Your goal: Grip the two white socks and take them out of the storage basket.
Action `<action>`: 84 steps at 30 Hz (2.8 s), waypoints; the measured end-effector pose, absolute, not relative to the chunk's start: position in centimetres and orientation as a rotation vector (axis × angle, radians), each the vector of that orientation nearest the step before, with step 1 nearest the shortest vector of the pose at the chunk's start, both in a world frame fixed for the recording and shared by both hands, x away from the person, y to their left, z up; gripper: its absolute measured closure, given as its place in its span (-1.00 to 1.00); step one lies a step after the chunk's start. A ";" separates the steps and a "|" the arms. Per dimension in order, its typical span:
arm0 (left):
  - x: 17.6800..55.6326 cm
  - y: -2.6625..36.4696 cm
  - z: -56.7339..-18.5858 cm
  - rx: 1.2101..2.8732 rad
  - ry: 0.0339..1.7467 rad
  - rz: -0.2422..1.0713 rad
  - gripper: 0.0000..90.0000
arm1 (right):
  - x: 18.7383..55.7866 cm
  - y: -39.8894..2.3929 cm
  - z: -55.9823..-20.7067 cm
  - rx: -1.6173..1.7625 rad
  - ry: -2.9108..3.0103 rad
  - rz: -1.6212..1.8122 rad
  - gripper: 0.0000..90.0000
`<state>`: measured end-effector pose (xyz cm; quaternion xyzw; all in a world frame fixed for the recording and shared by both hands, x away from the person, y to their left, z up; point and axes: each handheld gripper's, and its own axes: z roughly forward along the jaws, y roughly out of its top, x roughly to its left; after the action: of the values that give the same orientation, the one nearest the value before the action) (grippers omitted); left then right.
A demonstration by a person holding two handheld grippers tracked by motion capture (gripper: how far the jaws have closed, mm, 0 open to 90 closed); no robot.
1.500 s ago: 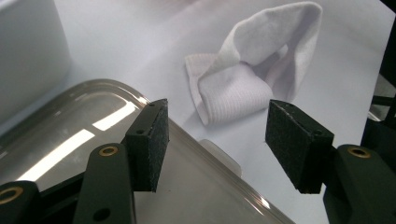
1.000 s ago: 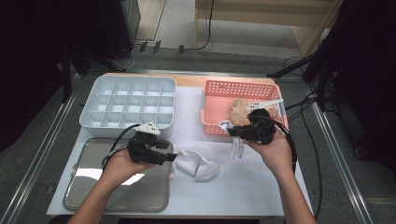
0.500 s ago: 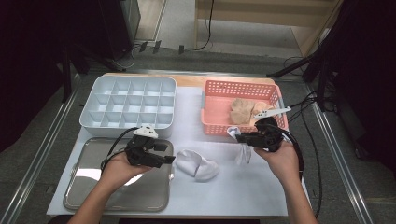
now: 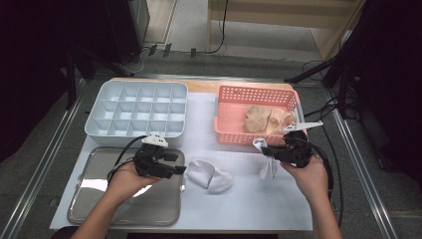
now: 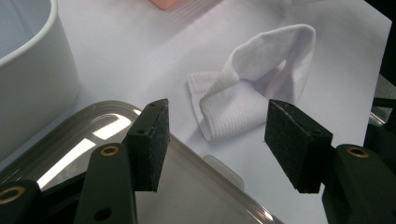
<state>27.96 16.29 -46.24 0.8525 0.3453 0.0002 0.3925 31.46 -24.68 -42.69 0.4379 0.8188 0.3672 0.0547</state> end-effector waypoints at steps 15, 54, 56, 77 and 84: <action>28.0 16.2 -46.4 2.174 0.882 -0.005 -0.08 | 31.6 -27.7 -44.5 1.436 2.417 1.047 0.83; 28.0 15.9 -46.7 2.176 0.887 0.011 -0.08 | 31.5 -26.5 -45.6 1.418 2.402 1.024 0.45; 28.0 15.9 -46.7 2.173 0.888 0.012 -0.08 | 31.2 -26.1 -45.4 1.402 2.409 1.031 0.49; 28.0 15.1 -47.0 2.178 0.888 0.014 -0.04 | 28.4 -22.8 -44.9 1.363 2.461 1.144 0.97; 28.4 14.8 -47.3 2.178 0.885 0.014 -0.03 | 28.2 -21.2 -45.0 1.302 2.529 1.149 1.00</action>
<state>28.43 14.84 -47.26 0.8549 0.3473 0.0053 0.3853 28.22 -21.16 -44.99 0.4240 0.8239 0.3743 0.0368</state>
